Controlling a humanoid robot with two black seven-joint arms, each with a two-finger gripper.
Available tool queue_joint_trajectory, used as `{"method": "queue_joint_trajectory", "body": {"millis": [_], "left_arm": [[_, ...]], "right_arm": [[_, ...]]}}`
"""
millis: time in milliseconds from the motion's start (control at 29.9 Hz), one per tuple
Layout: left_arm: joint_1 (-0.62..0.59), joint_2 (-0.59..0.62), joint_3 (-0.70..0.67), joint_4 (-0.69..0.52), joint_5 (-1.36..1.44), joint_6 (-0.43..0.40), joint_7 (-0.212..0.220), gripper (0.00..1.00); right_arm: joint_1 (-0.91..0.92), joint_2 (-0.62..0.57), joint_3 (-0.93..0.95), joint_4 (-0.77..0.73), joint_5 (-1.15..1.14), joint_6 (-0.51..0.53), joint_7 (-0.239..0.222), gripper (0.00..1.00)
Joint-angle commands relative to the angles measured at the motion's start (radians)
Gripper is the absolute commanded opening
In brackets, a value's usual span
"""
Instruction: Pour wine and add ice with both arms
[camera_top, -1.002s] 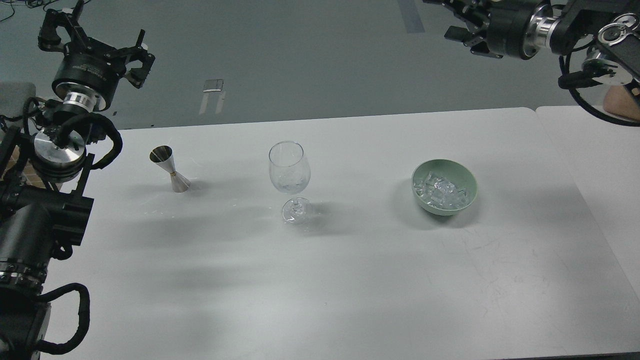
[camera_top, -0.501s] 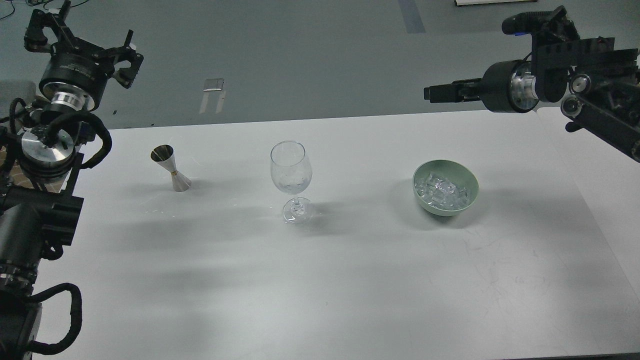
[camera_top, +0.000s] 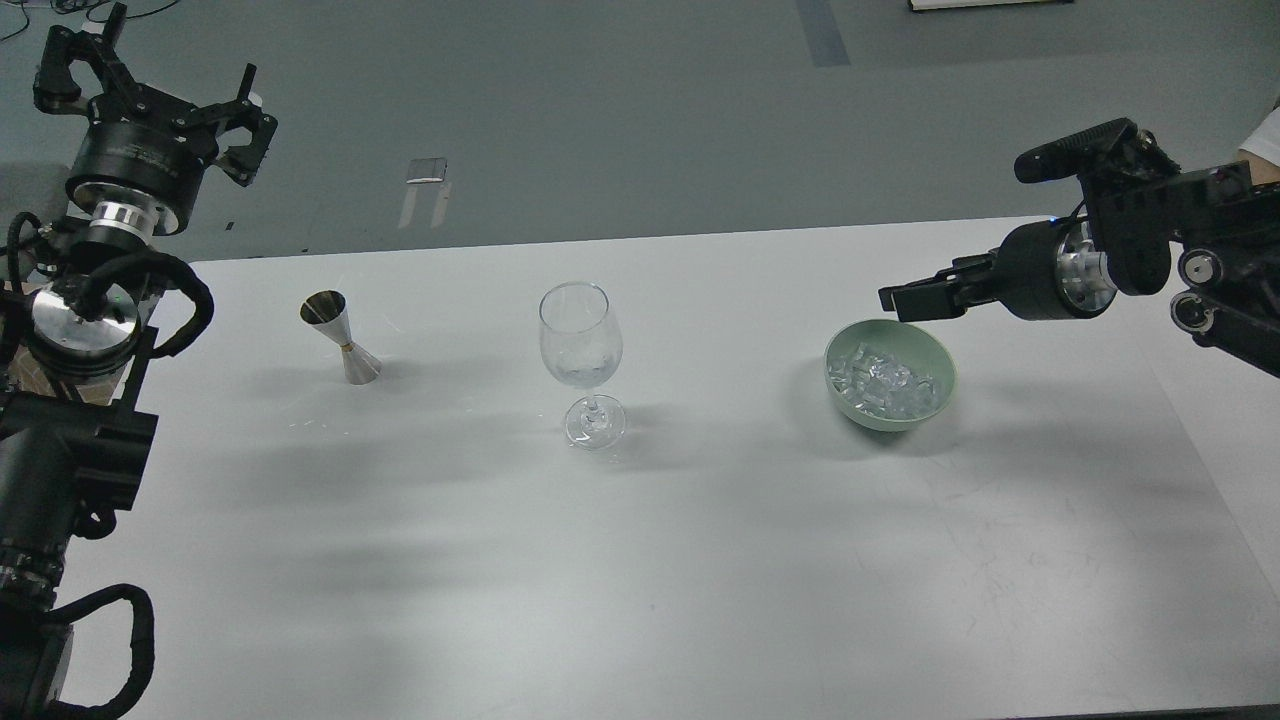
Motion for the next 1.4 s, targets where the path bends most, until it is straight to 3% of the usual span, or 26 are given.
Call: {"method": "queue_joint_trajectory", "body": {"millis": [0, 267, 869, 1203, 1370], "left_arm": [[0.002, -0.004, -0.003, 0.002, -0.005, -0.013, -0.001, 0.98], [0.003, -0.004, -0.03, 0.003, -0.018, -0.015, -0.003, 0.98], [0.017, -0.009, -0.049, 0.008, -0.025, -0.013, -0.003, 0.98], [0.019, -0.006, -0.049, 0.015, -0.025, -0.012, -0.003, 0.98], [0.02, -0.009, -0.049, 0.018, -0.025, 0.001, -0.003, 0.98]], "right_arm": [[-0.038, 0.02, -0.001, -0.015, -0.002, 0.0, 0.021, 0.99], [-0.07, 0.046, -0.003, 0.015, -0.033, 0.0, 0.018, 0.86], [-0.076, 0.08, -0.01, -0.054, -0.097, 0.0, 0.0, 0.84], [-0.104, 0.132, -0.012, -0.126, -0.096, 0.0, -0.006, 0.78], [-0.096, 0.162, -0.012, -0.161, -0.097, 0.0, -0.006, 0.63]]}}
